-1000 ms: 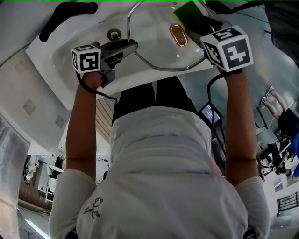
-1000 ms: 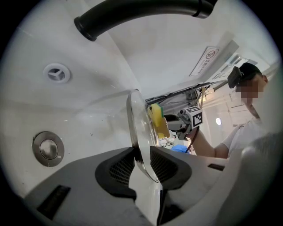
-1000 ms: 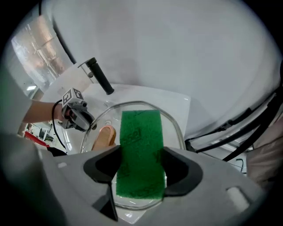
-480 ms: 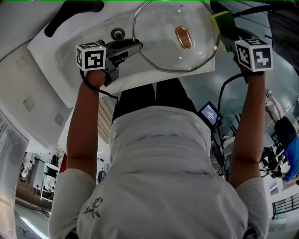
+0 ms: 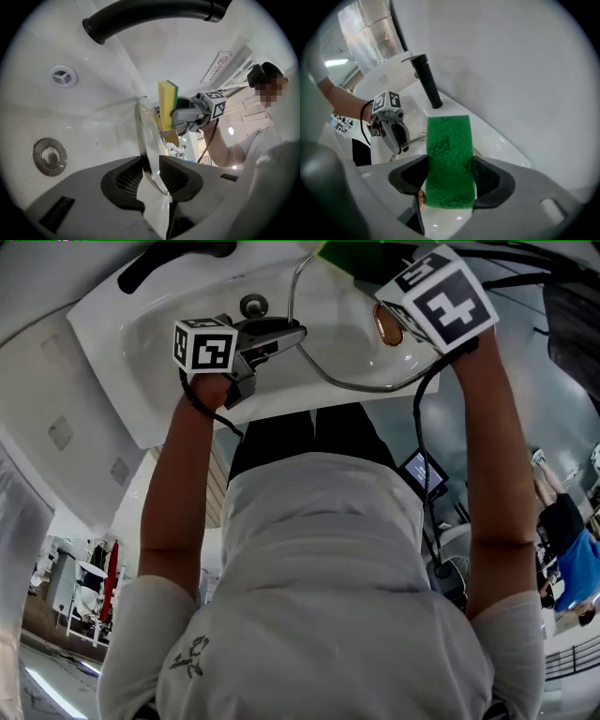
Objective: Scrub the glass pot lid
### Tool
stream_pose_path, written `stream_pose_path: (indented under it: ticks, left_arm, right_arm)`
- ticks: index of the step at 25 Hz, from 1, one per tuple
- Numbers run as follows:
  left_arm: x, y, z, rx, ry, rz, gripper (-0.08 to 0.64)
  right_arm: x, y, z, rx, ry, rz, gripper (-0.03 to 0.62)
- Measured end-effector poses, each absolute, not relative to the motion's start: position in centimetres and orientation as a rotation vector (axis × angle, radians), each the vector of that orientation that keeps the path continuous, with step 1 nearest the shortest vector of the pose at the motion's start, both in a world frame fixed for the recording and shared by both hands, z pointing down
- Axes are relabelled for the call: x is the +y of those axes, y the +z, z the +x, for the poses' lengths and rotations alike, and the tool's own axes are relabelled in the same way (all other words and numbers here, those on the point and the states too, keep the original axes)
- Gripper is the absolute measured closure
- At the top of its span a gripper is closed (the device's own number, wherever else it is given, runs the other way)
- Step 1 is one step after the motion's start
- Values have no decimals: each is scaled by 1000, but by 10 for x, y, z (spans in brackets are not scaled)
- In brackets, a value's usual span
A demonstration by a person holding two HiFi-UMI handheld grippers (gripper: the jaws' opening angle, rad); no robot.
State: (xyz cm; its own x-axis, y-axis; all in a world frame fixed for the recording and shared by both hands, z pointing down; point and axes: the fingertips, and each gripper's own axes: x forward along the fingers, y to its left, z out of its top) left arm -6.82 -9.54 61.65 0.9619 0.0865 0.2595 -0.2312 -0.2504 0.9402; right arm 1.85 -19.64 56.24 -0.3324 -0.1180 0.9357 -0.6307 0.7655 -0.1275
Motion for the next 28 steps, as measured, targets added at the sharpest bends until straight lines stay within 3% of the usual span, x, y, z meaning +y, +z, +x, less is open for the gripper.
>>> stream_pose_path:
  ticks: [6,11,28]
  left_arm:
    - [-95,616,-69,-107,300,1801,449]
    - [-96,615,-68,-106,290,1801,451]
    - [-96,617,-69,-117,279,1793,453]
  right_arm:
    - [-167,575,-48,-1880,536,402,301]
    - [-167,582,-42,-1837,447,397,302]
    - [-186,594,173,-1650,829,900,302]
